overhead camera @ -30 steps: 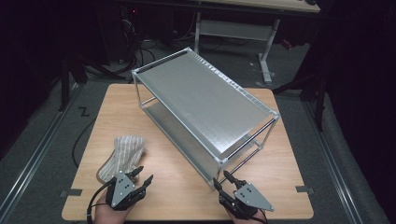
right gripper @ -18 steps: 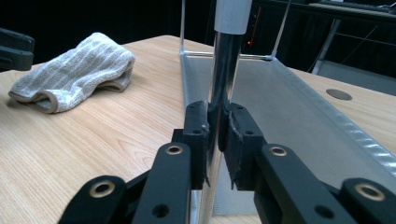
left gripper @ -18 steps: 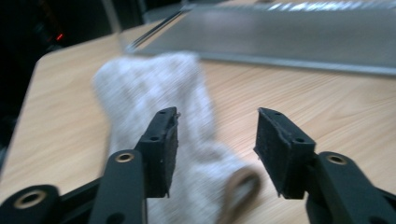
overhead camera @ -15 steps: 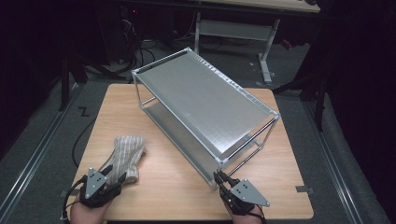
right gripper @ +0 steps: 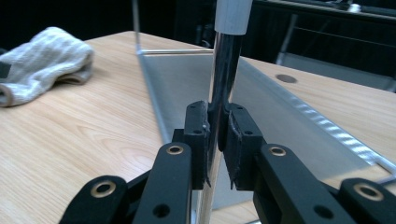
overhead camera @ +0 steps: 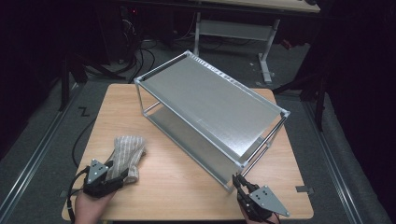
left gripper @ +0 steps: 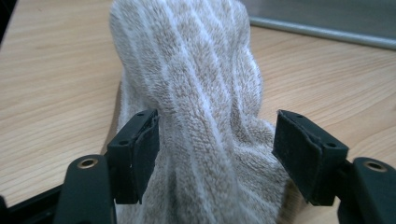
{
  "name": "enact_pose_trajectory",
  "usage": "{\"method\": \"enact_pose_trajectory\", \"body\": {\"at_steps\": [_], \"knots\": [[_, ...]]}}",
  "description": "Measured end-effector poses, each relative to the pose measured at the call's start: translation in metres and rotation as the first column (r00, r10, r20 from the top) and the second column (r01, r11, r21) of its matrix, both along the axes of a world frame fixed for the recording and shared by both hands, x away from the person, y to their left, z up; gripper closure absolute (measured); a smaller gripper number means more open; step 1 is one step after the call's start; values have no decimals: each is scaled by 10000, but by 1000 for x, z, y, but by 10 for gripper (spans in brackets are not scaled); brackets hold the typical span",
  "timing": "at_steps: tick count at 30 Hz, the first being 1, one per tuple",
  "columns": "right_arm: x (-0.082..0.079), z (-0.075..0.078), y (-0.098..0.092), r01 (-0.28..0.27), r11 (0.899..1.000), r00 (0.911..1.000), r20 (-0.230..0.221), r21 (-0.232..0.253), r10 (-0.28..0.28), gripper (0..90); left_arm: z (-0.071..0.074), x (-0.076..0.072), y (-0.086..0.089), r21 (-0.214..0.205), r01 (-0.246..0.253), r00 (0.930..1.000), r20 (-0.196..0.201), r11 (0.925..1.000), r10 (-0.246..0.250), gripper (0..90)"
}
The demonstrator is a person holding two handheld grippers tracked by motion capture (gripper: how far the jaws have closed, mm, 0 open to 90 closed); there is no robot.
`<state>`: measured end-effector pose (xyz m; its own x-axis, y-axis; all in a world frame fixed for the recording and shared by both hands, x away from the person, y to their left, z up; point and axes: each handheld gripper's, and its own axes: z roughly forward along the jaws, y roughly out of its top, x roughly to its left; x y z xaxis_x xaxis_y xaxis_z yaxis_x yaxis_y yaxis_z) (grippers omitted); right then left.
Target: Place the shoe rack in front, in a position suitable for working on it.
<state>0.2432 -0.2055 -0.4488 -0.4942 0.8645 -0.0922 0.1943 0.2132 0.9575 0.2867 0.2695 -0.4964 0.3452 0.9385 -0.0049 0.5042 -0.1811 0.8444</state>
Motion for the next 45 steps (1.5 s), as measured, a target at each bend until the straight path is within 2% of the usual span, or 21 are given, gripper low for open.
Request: {"method": "enact_pose_trajectory", "body": {"at_steps": [3, 5, 6, 8, 10, 13, 17, 20, 23, 25, 27, 29, 32, 36, 38, 40, 41, 42, 43, 44, 45], "knots": [[-3, 0, -11, 374, 9993, 9993, 9, 39, -374, 799, -5, 7, -5, 259, -62, 9994, -336, 9996, 71, 381], [-4, 0, -18, 559, 9984, 9984, -46, 101, -558, 800, -8, 11, -7, 505, -3, 9987, -505, 9987, 29, 468], [-5, 0, -20, 598, 9981, 9982, -41, 122, -597, 800, -9, 13, -8, 588, 68, 9983, -573, 9982, -34, 541], [-6, 0, -23, 755, 9971, 9971, -23, 124, -755, 800, -7, 14, -9, 513, 155, 9989, -439, 9986, -132, 665], [-7, 0, -24, 762, 9970, 9971, -27, 158, -762, 800, -5, 17, -14, 470, 242, 9995, -200, 9986, -233, 716], [-9, 0, -25, 790, 9968, 9969, -32, 139, -789, 800, 1, 19, -26, 523, 460, 9981, 384, 9976, -481, 745], [-9, 0, -26, 825, 9965, 9966, -40, 156, -825, 800, 10, 27, -48, 347, 883, 9896, 1113, 9955, -916, 753], [-9, 0, -26, 860, 9962, 9963, -34, 157, -860, 800, 13, 40, -71, 659, 1285, 9808, 1393, 9895, -1366, 754], [-8, 0, -26, 787, 9967, 9969, -70, 188, -786, 800, 14, 60, -95, 667, 1571, 9760, 1416, 9853, -1652, 754], [-8, 0, -26, 775, 9967, 9970, -93, 228, -774, 800, 14, 72, -111, 854, 1684, 9729, 1457, 9820, -1795, 754], [-8, 0, -27, 773, 9968, 9970, -88, 218, -771, 800, 16, 84, -127, 770, 1834, 9693, 1520, 9800, -1934, 754], [-7, 0, -27, 745, 9969, 9972, -63, 241, -744, 801, 18, 95, -142, 842, 1999, 9664, 1476, 9762, -2106, 755], [-7, 0, -27, 746, 9968, 9972, -80, 288, -744, 801, 18, 109, -163, 1139, 2217, 9647, 1189, 9684, -2349, 755], [-7, 0, -27, 738, 9969, 9973, -73, 256, -736, 801, 13, 117, -185, 1361, 2507, 9619, 764, 9585, -2625, 760], [-7, 0, -28, 727, 9970, 9973, -77, 260, -726, 801, 8, 119, -193, 1650, 2582, 9616, 510, 9519, -2697, 762], [-7, 1, -28, 734, 9969, 9973, -74, 270, -732, 801, 3, 119, -196, 1979, 2662, 9616, 133, 9434, -2741, 766], [-7, 1, -28, 730, 9970, 9973, -75, 270, -729, 801, 1, 117, -195, 2288, 2768, 9591, -55, 9333, -2831, 771], [-7, 0, -28, 728, 9970, 9973, -76, 277, -726, 799, -1, 114, -198, 2081, 2560, 9639, 197, 9440, -2657, 775], [-7, 0, -28, 679, 9973, 9977, -68, 289, -677, 793, 1, 114, -195, 2914, 2706, 9586, 62, 9175, -2847, 781], [-7, 0, -28, 647, 9975, 9979, -41, 298, -646, 779, -2, 112, -199, 2651, 2530, 9626, 278, 9304, -2696, 786], [-8, 0, -28, 656, 9973, 9978, -32, 339, -655, 766, -1, 110, -201, 2822, 2536, 9623, 234, 9252, -2709, 790]]}}
